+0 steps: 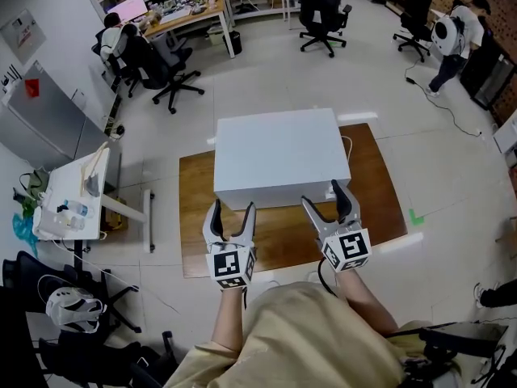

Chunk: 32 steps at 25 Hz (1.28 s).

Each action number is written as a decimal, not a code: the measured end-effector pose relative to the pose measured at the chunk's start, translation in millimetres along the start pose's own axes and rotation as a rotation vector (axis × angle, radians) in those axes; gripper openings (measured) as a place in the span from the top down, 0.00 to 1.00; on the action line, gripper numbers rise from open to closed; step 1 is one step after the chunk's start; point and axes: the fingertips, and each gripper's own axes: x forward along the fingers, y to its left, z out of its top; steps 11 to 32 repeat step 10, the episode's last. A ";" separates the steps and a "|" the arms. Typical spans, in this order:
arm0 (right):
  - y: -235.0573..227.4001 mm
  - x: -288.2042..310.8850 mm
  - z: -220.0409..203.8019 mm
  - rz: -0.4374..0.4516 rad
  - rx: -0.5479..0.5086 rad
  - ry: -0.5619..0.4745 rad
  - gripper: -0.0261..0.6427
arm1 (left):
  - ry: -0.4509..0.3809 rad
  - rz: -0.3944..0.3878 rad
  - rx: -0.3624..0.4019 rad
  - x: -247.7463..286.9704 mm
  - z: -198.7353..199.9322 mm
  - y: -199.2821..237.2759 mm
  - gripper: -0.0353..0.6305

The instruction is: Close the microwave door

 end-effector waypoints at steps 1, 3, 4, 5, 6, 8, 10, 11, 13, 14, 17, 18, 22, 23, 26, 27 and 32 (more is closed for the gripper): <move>1.8 0.6 1.1 0.003 -0.001 0.000 0.45 | -0.001 0.001 0.000 -0.9 0.5 1.1 0.46; 5.0 1.8 3.3 0.009 -0.003 0.001 0.45 | -0.001 0.001 0.001 -2.5 1.4 2.7 0.47; 6.2 2.3 3.8 0.011 -0.004 0.001 0.45 | -0.001 0.001 0.001 -3.1 1.6 2.9 0.47; 7.4 2.7 3.7 0.014 -0.004 0.003 0.45 | -0.002 0.001 0.002 -3.8 1.5 3.1 0.47; 8.9 3.2 3.2 0.017 -0.002 0.004 0.45 | -0.003 0.001 0.002 -4.6 1.3 3.3 0.47; 12.4 3.8 1.3 0.022 0.002 0.009 0.45 | -0.002 -0.001 0.002 -6.1 0.6 4.5 0.47; 16.0 4.0 -1.1 0.025 0.005 0.015 0.45 | 0.001 -0.004 0.001 -7.4 -0.1 6.0 0.47; 16.0 4.0 -1.1 0.025 0.005 0.015 0.45 | 0.001 -0.004 0.001 -7.4 -0.1 6.0 0.47; 16.0 4.0 -1.1 0.025 0.005 0.015 0.45 | 0.001 -0.004 0.001 -7.4 -0.1 6.0 0.47; 16.0 4.0 -1.1 0.025 0.005 0.015 0.45 | 0.001 -0.004 0.001 -7.4 -0.1 6.0 0.47; 16.0 4.0 -1.1 0.025 0.005 0.015 0.45 | 0.001 -0.004 0.001 -7.4 -0.1 6.0 0.47; 16.0 4.0 -1.1 0.025 0.005 0.015 0.45 | 0.001 -0.004 0.001 -7.4 -0.1 6.0 0.47; 16.0 4.0 -1.1 0.025 0.005 0.015 0.45 | 0.001 -0.004 0.001 -7.4 -0.1 6.0 0.47; 16.0 4.0 -1.1 0.025 0.005 0.015 0.45 | 0.001 -0.004 0.001 -7.4 -0.1 6.0 0.47; 16.0 4.0 -1.1 0.025 0.005 0.015 0.45 | 0.001 -0.004 0.001 -7.4 -0.1 6.0 0.47; 16.0 4.0 -1.1 0.025 0.005 0.015 0.45 | 0.001 -0.004 0.001 -7.4 -0.1 6.0 0.47; 16.0 4.0 -1.1 0.025 0.005 0.015 0.45 | 0.001 -0.004 0.001 -7.4 -0.1 6.0 0.47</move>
